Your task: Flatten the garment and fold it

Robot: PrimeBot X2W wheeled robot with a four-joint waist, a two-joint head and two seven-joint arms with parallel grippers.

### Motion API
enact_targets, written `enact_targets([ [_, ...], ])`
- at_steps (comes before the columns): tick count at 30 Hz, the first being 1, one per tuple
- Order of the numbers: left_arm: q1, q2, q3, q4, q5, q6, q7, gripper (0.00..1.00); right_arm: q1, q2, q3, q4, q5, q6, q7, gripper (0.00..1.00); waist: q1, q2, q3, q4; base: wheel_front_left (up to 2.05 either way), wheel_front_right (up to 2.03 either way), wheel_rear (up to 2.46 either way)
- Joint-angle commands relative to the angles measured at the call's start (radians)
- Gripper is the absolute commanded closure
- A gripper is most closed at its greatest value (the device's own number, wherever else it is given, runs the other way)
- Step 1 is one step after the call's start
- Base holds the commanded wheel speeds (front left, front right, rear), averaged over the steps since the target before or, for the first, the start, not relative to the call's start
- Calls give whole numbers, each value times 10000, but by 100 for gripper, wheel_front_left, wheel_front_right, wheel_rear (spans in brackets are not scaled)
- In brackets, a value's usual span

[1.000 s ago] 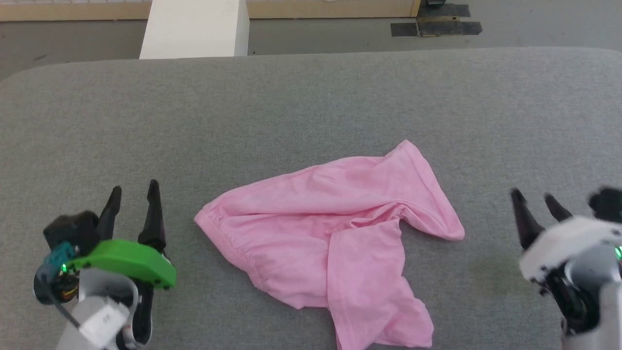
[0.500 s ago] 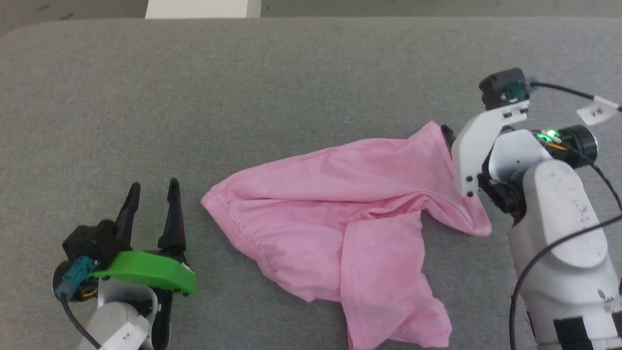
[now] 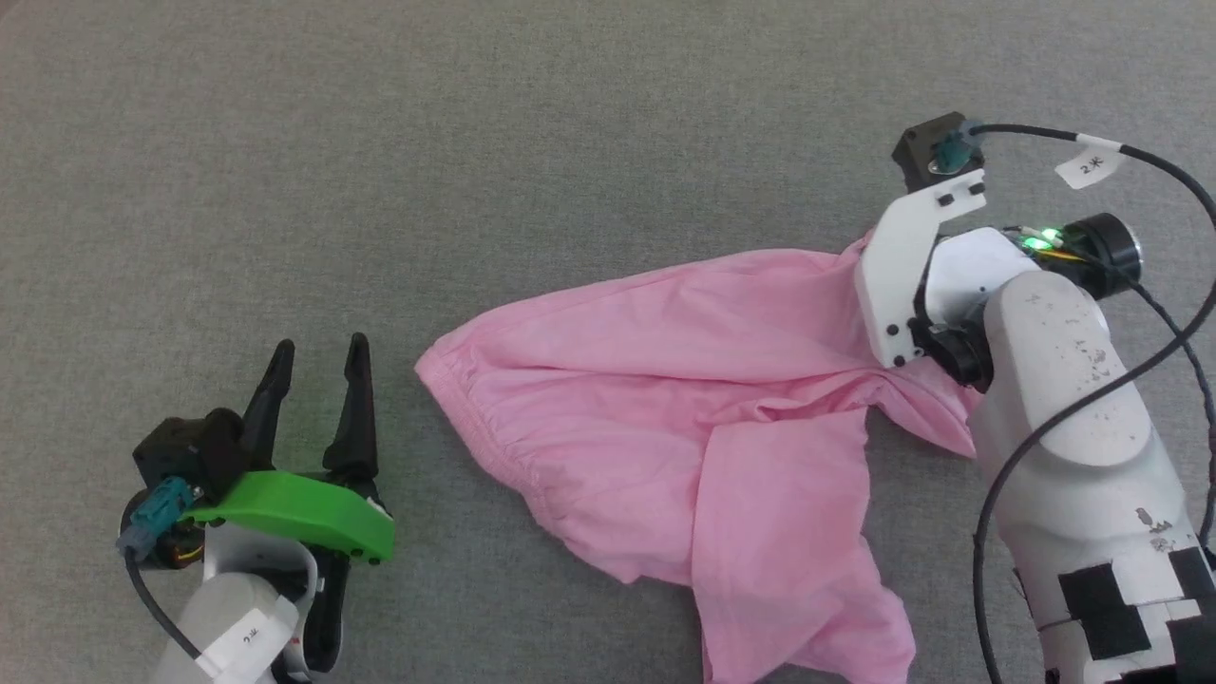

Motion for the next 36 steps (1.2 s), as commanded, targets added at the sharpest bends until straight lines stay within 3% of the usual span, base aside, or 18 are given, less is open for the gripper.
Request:
enact_targets([
  [1,-162,12,-51,-103,-21,-62,142,0,61,-7,21,221,89,-15,20,100,0,0,-5,-53,0,0,0],
  [5,-215,115,-218,-372,-168,-57,953,0,-73,-7,62,195,239,-15,-174,100,0,0,-65,-149,0,0,0],
  [10,-413,355,-663,-597,-541,-179,2840,0,-153,-7,285,143,487,-15,-357,100,0,0,-136,-295,0,0,0],
  [14,-562,509,-949,-514,-693,-23,4231,0,-185,-7,406,133,595,-15,-446,100,0,0,-123,-402,0,0,0],
  [17,-739,526,-993,-464,-709,9,4430,0,-209,-7,452,85,662,-15,-537,100,0,0,-67,-465,0,0,0],
  [18,-816,529,-984,-443,-695,-18,4343,48,-205,-7,475,73,676,-15,-559,100,0,0,-57,-485,0,0,0],
  [19,-877,522,-959,-427,-696,-39,4244,79,-198,-7,494,66,691,-15,-573,100,0,0,-50,-502,0,0,0],
  [20,-922,516,-942,-386,-713,-68,4165,100,-187,-7,514,60,706,-15,-591,100,0,0,-48,-521,0,0,0],
  [29,-894,560,-971,-102,-994,-162,4395,100,-123,-7,461,18,703,-15,-723,100,0,0,-259,-596,0,0,0],
  [36,-896,456,-706,-372,-1165,-39,3998,100,-42,-7,471,-43,883,-15,-818,100,0,0,-453,-579,0,0,0],
])
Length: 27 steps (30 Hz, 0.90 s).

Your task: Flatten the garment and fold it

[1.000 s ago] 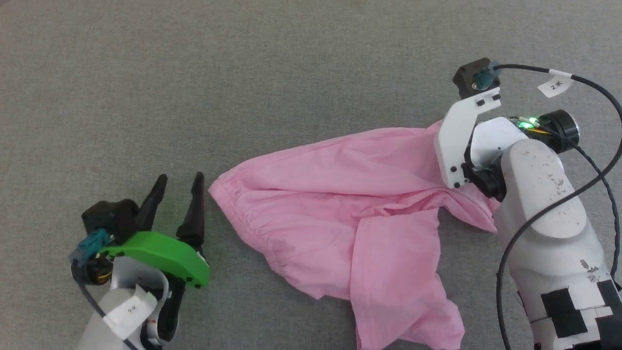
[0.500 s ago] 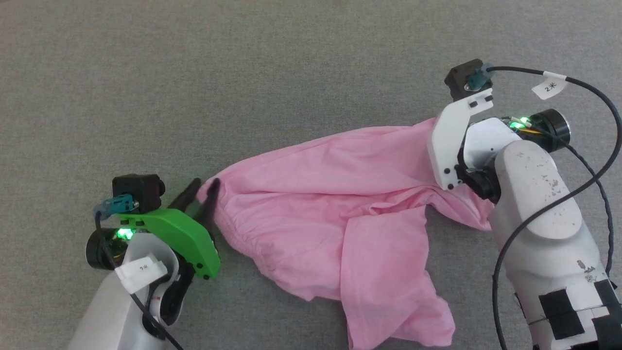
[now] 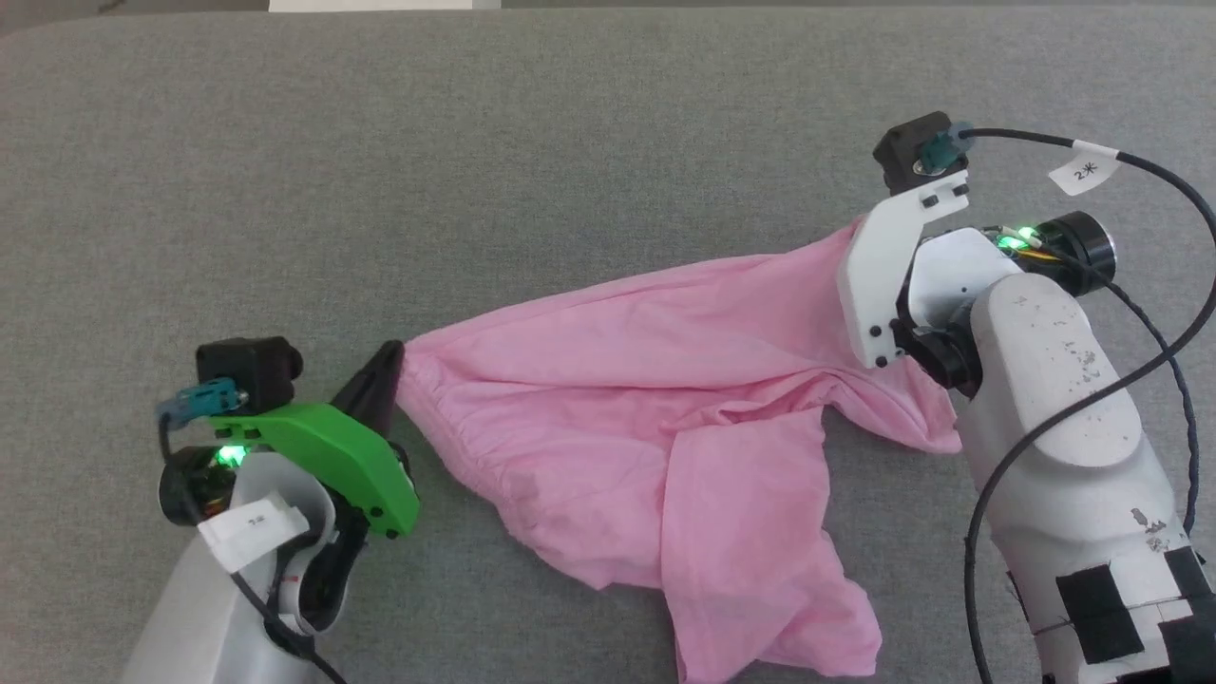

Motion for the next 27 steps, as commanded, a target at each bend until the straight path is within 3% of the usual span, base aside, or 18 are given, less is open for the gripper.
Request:
enact_targets([
  [1,-19,8,99,-124,-98,49,-116,100,25,-10,-5,-43,58,-17,-96,100,0,-1,-77,17,0,0,0],
  [8,40,132,401,-949,-299,91,-256,100,253,-10,-116,-8,207,-17,-241,100,0,-1,-438,90,0,0,0],
  [16,-1125,516,551,-1151,-408,-78,182,100,-434,-10,-704,-429,1468,-17,-525,100,0,-1,-740,175,0,0,0],
  [20,-2512,732,661,-621,-571,-393,413,100,-1160,-10,-906,-668,2450,-17,-320,100,0,-1,-675,120,0,0,0],
  [21,-3947,984,725,109,-516,-645,535,100,-2010,-10,-1017,-798,2855,-17,-137,100,0,-1,-478,11,0,0,0],
  [27,-6850,1502,791,1808,-96,-876,591,100,-4351,-10,-1307,-310,3611,-17,-455,100,0,-1,163,-340,0,0,0],
])
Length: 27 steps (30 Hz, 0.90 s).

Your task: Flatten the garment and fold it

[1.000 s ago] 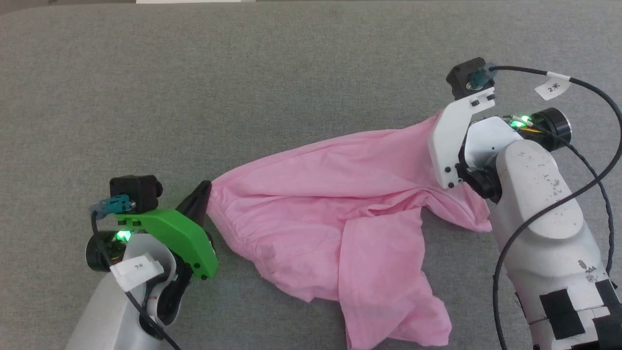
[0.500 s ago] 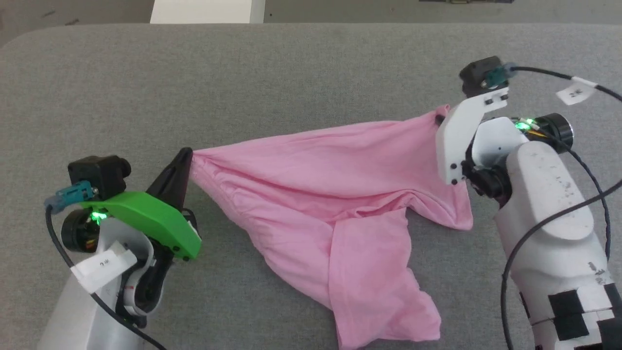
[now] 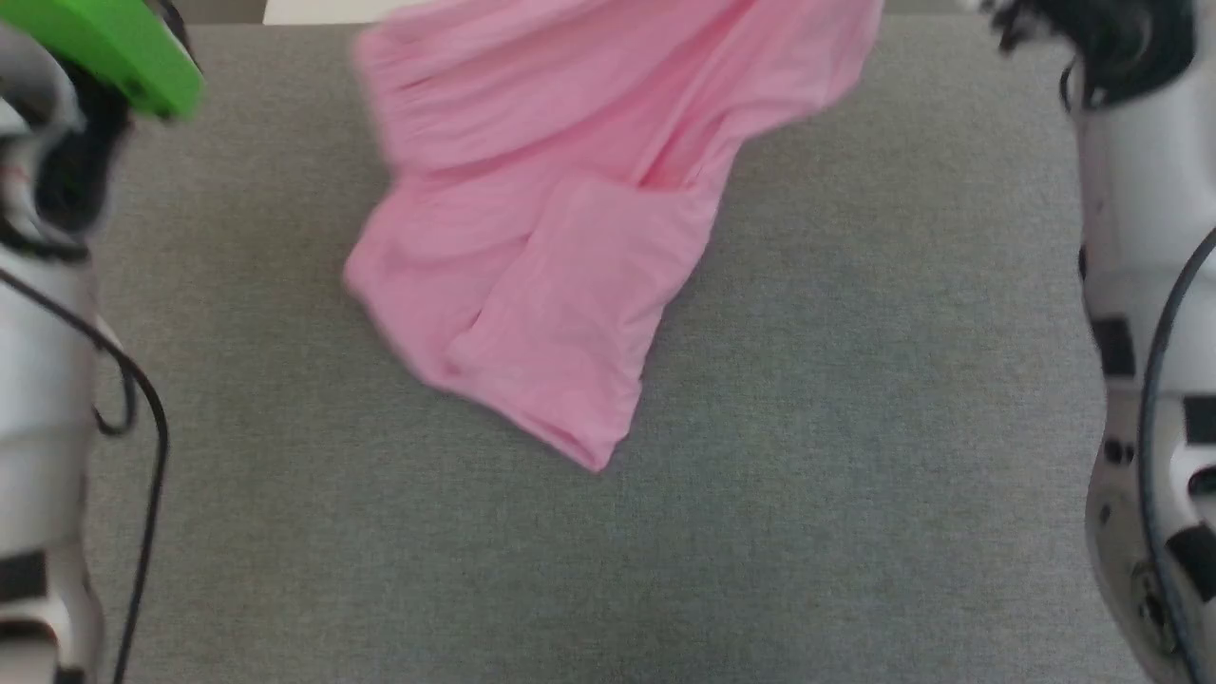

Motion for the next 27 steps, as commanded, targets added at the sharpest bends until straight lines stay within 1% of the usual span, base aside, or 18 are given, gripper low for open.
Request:
enact_targets([
  [1,-629,90,49,302,63,-46,-45,100,-589,7,11,150,113,-15,-231,100,-1,0,422,-281,0,0,0],
  [3,-1618,290,-31,840,338,-99,-72,100,-1558,7,-14,524,310,-15,-678,100,-1,0,678,-388,0,0,0],
  [5,-2402,328,42,1176,388,-91,-194,100,-2464,7,-70,987,638,-15,-1206,100,-1,0,888,-492,0,0,0],
  [7,-3043,319,165,1449,269,-118,-245,100,-3295,7,114,1606,1224,-15,-1549,100,-1,0,1084,-593,0,0,0],
  [8,-3244,379,140,1554,288,-175,-269,100,-3641,7,358,1940,1600,-15,-1705,100,-1,0,1142,-603,0,0,0],
  [10,-3338,343,173,1682,110,-284,-327,100,-3928,7,1058,2271,1987,-15,-1872,100,-1,0,1140,-578,0,0,0],
  [12,-3163,264,202,1725,-170,-411,-405,100,-3889,7,1902,2457,2349,-15,-1877,100,-1,0,1061,-509,0,0,0],
  [14,-2795,170,246,1515,-459,-512,-579,100,-3656,7,2430,2362,2620,-15,-1967,100,-1,0,924,-432,0,0,0],
  [15,-2476,70,219,1323,-660,-568,-627,74,-3427,7,2690,2251,2765,-15,-1988,100,-1,0,776,-362,0,0,0],
  [16,-2203,12,255,1117,-820,-590,-680,3,-3239,7,2879,2126,2886,-15,-1972,100,-1,0,673,-331,0,0,0],
  [17,-1843,-33,261,819,-927,-612,-789,0,-2999,7,3005,1940,3005,-15,-2024,100,-1,0,523,-250,0,0,0],
  [19,-1127,-157,392,207,-1165,-610,-1063,0,-2561,7,3253,1530,3262,-15,-1939,100,-1,0,274,-158,0,0,0],
  [21,-250,-243,440,-462,-1153,-511,-1358,0,-2075,7,3446,1013,3486,-15,-1893,100,-1,0,-40,-42,0,0,0],
  [24,1290,-395,440,-1420,-926,-168,-1804,0,-1062,7,3764,16,3790,-15,-1599,100,-1,0,-524,162,0,0,0],
  [27,3118,-558,440,-2048,-545,345,-2327,0,685,6,3865,-1347,3900,-15,-1236,100,-1,0,-1022,327,0,0,0],
])
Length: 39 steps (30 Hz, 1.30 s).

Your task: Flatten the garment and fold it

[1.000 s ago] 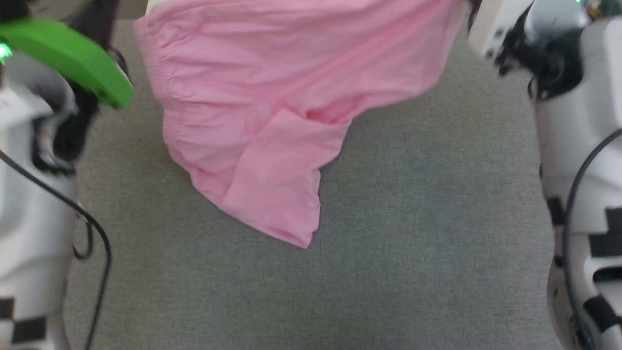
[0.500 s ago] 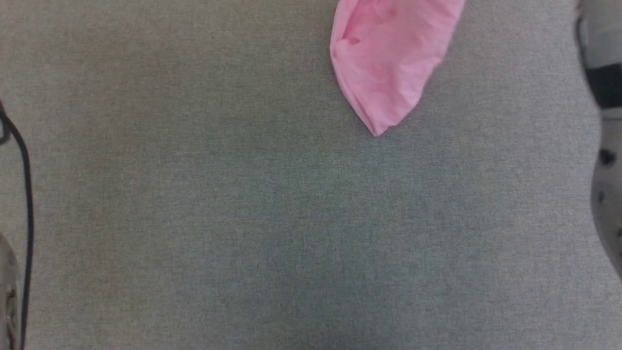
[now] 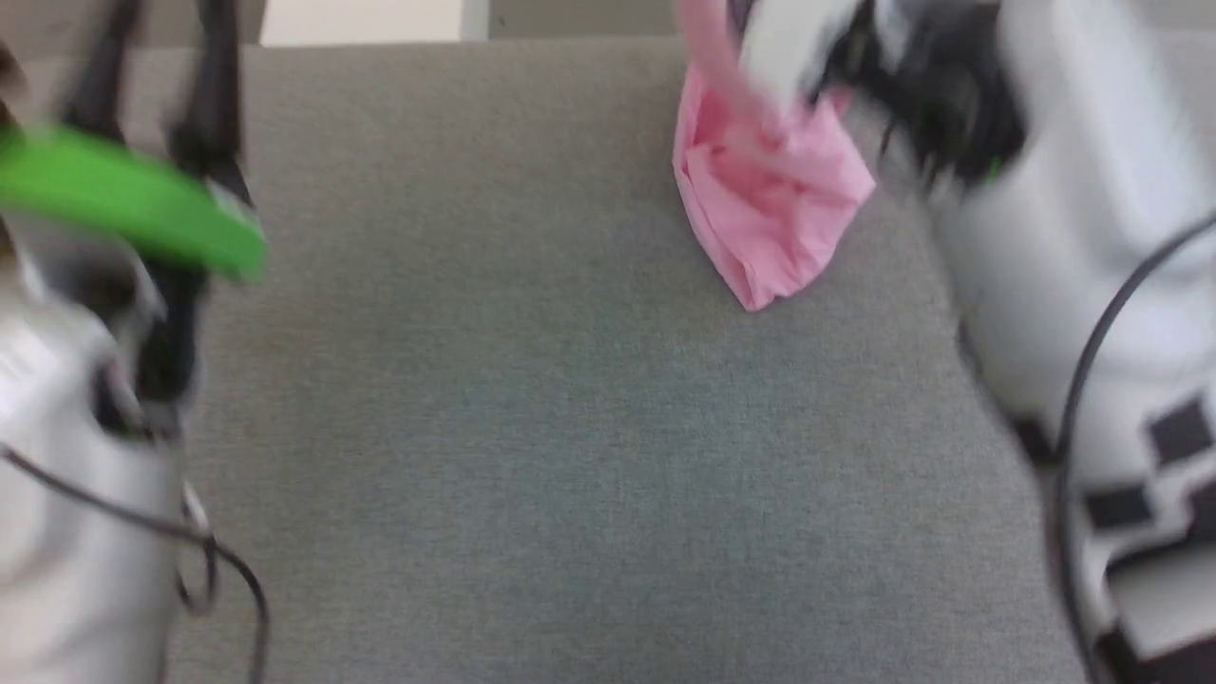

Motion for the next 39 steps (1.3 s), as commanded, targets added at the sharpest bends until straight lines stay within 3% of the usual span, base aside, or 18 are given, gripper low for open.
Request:
enact_targets([
  [1,796,-76,-21,-148,261,190,-283,0,990,-9,-48,-471,-42,-15,190,100,0,0,-855,484,0,0,0],
  [8,4096,-864,-265,-174,351,933,-957,0,6540,-95,-1373,-3427,-882,-15,1329,100,0,0,-1552,683,0,0,0],
  [15,5758,-1252,-444,-112,293,1327,-1117,0,10970,-20,-1881,-4668,-1924,-15,2949,100,0,0,-1791,557,0,0,0],
  [16,5915,-1294,-461,-120,277,1370,-1125,0,11364,-13,-1896,-4795,-1991,-15,3106,55,0,0,-1821,525,0,0,0],
  [17,6021,-1302,-484,-129,293,1406,-1119,0,11623,-10,-1953,-4913,-1986,-15,3142,0,0,0,-1829,505,0,0,0],
  [23,6544,-1413,-427,-383,346,1641,-1405,0,11806,-4,-2846,-5611,-1463,-15,1620,0,0,0,-1871,315,0,0,0],
  [27,6654,-1378,-447,-638,533,1674,-1700,0,10630,-3,-3268,-5320,-2188,-15,1027,0,0,0,-1710,270,0,0,0],
  [33,6396,-1389,-612,-850,638,1596,-1803,0,8093,-2,-2764,-3267,-4556,-15,1733,0,0,0,-1175,524,0,0,0],
  [39,6020,-1355,-840,-820,723,1416,-1798,0,6217,-2,-2395,-806,-5936,-15,1869,0,0,0,-647,935,0,0,0],
])
